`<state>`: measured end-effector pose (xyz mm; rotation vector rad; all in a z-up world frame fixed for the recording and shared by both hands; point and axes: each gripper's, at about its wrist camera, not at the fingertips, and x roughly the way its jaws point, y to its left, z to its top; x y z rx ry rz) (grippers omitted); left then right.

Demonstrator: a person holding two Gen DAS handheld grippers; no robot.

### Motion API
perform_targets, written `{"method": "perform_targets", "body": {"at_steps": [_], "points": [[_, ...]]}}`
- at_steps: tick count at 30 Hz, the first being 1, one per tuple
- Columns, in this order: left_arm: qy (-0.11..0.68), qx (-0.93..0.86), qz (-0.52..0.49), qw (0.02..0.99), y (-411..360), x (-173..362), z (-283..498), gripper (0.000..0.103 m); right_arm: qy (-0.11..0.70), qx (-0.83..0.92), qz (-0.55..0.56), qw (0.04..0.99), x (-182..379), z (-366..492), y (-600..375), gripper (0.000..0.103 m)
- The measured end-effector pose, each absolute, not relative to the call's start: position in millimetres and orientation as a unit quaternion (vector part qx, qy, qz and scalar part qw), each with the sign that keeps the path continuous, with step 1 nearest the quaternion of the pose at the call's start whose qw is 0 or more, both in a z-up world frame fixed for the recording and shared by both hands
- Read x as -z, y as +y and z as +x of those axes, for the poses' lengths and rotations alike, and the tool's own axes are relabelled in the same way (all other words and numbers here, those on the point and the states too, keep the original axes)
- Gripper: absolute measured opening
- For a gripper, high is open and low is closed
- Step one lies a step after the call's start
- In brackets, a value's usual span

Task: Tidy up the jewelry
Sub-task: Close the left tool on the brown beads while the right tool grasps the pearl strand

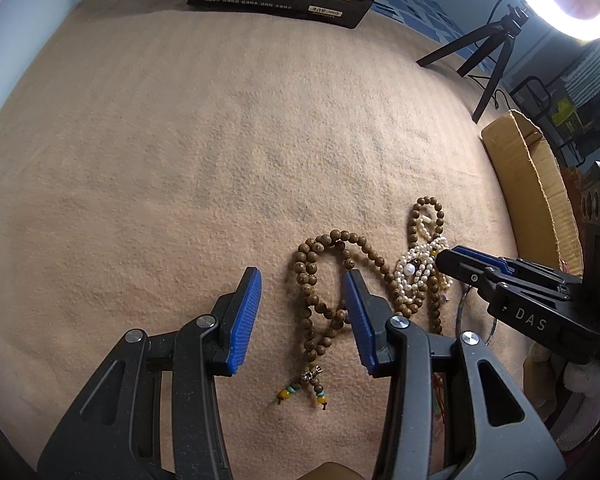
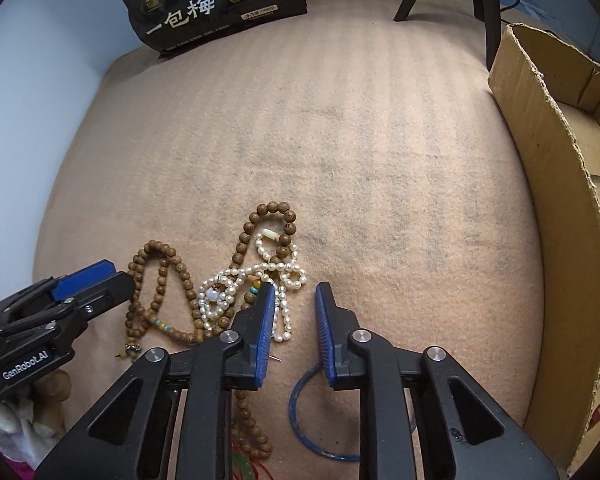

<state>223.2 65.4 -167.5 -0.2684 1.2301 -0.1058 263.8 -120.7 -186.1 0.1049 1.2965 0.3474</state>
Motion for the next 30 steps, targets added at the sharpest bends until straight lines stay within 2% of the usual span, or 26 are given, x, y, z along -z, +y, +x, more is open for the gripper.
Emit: {"method": "perform_targets", "body": {"at_steps": [10,24,30], "points": [[0.587,0.056,-0.137,0.796,56.7,178.1,231.7,0.044,0.595,-0.162,0.024,0.787,190.5,268.1,-109.3,0.017],[0.591,0.055,-0.206,0.778,46.6,182.2,250.2,0.044,0.593,-0.167,0.024,0.787,190.1,268.5,-111.2,0.014],[0.59,0.05,-0.205,0.779,36.9,183.3,254.4,0.056,0.592,-0.173,0.017,0.787,190.3,268.0,-111.3,0.014]]}}
